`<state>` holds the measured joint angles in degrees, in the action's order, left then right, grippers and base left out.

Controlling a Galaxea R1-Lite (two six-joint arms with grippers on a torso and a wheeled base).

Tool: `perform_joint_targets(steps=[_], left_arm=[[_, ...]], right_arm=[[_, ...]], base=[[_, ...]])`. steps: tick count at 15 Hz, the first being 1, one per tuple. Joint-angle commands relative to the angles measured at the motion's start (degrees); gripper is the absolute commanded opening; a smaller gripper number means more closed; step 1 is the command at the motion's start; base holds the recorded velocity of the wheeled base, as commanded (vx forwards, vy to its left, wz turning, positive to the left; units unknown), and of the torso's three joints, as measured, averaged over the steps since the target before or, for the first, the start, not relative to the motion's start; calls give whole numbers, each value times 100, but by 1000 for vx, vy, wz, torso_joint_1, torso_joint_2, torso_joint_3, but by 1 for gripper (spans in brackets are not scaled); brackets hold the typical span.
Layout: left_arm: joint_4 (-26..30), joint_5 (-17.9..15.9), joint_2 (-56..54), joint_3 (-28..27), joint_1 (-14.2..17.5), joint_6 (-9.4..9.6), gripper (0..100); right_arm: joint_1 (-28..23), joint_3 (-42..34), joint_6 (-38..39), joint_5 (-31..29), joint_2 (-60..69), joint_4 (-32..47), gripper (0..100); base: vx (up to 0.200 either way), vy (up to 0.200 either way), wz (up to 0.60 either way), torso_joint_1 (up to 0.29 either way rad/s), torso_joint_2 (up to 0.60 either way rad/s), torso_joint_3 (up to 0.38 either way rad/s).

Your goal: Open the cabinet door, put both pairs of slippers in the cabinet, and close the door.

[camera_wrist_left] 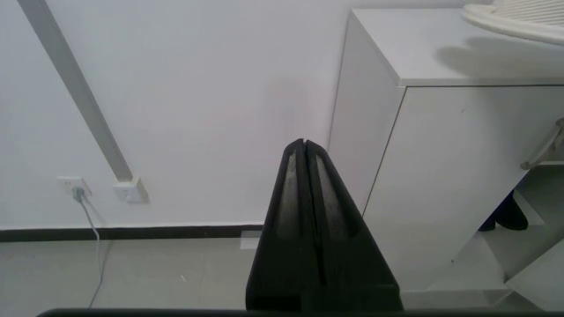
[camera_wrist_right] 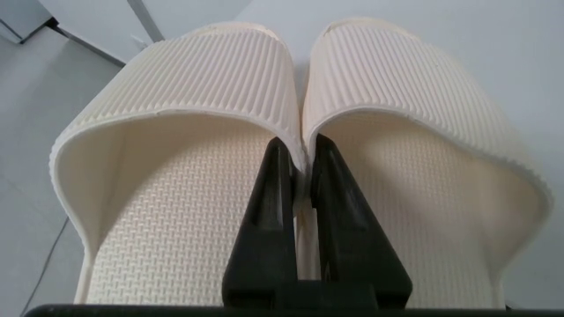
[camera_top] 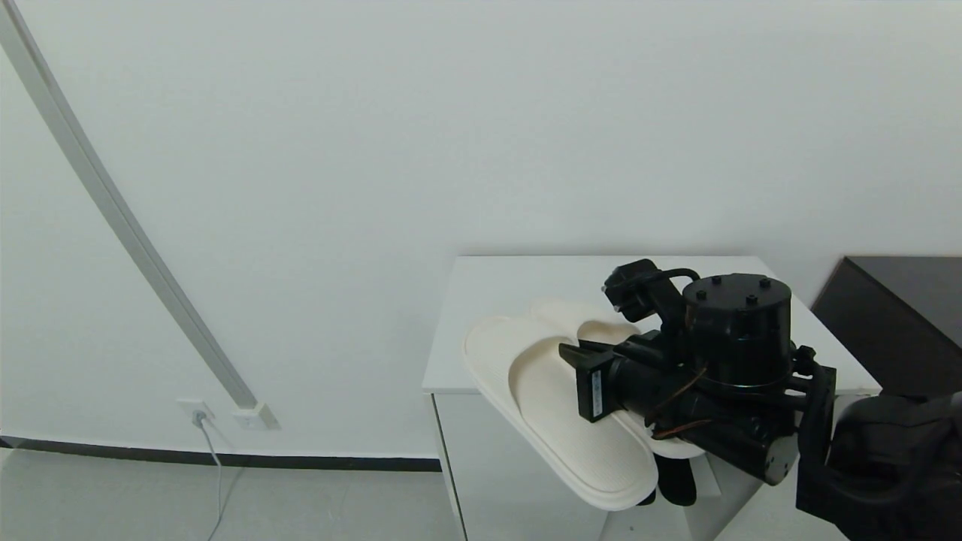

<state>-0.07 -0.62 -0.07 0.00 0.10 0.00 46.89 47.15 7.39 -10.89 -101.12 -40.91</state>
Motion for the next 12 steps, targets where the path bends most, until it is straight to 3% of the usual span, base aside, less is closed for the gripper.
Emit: perform_joint_targets(steps=[1, 2, 12], left_arm=[[-1, 1, 7, 0, -1, 0, 0], [-1, 1, 7, 0, 8, 0, 0], [-1, 1, 7, 0, -1, -9, 0]], right_arm=[[14, -4, 0, -10, -4, -5, 0], [14, -13, 0, -10, -4, -5, 0], [75, -75, 0, -19, 93, -13, 0]], base=[[0, 0, 0, 0, 0, 0], [0, 0, 0, 0, 0, 0], [-200, 0, 0, -1, 2, 2]])
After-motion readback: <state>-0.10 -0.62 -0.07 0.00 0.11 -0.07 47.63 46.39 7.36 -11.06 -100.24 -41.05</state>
